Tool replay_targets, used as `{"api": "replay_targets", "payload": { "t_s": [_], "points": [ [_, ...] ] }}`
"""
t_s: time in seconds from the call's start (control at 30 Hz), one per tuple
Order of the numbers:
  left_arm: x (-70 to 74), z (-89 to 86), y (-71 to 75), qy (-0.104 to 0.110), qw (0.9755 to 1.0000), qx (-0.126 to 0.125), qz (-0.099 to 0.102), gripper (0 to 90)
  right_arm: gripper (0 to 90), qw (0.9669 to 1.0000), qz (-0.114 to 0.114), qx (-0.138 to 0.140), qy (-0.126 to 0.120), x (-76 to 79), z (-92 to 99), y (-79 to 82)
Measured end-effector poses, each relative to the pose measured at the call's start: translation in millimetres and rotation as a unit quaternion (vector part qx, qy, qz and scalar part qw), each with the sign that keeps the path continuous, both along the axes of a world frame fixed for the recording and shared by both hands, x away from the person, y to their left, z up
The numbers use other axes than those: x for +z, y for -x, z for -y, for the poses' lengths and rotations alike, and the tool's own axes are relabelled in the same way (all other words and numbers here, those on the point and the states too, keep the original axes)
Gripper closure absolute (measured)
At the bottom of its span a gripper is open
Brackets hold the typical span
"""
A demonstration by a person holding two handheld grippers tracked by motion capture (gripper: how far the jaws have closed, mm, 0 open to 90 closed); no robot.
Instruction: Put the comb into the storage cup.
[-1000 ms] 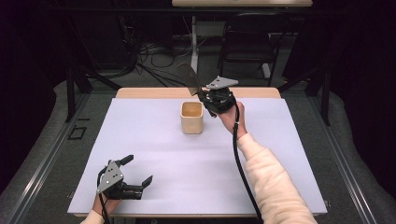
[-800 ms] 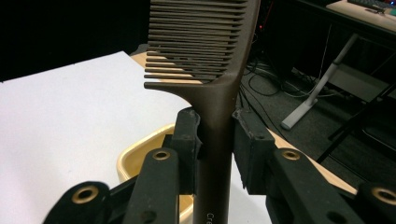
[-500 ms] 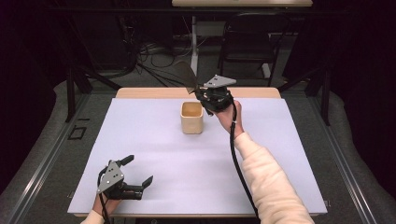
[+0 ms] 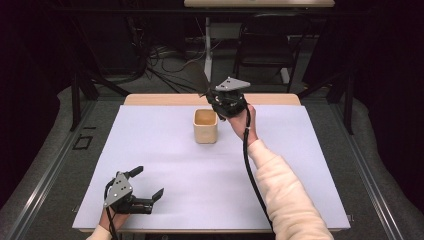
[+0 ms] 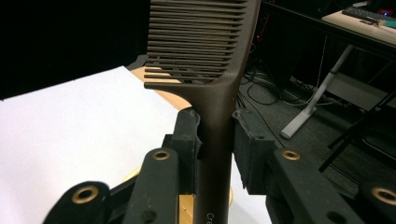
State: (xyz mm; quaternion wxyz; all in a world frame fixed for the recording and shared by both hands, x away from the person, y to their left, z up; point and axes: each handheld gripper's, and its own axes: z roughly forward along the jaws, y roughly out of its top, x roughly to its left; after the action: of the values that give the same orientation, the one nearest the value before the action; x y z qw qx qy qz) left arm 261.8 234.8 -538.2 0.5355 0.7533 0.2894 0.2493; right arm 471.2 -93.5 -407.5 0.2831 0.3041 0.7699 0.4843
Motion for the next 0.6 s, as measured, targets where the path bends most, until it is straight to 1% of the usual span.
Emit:
{"api": "replay_targets", "payload": {
  "t_s": [0.17,0.23,0.6],
  "points": [
    [0.0,0.4,0.1,0.001,1.0000,0.000,0.000,0.5,71.7,1.0000,0.000,-0.001,-0.006,2.0,-1.5,-1.5],
    [0.1,0.5,0.3,0.001,1.0000,0.000,0.000,0.5,71.8,1.0000,0.001,-0.002,-0.005,3.0,-2.0,-1.8],
    [0.0,-0.1,0.1,0.001,1.0000,0.000,0.000,0.5,71.7,0.9999,0.011,0.001,-0.013,8.0,-7.8,-3.4]
  ]
}}
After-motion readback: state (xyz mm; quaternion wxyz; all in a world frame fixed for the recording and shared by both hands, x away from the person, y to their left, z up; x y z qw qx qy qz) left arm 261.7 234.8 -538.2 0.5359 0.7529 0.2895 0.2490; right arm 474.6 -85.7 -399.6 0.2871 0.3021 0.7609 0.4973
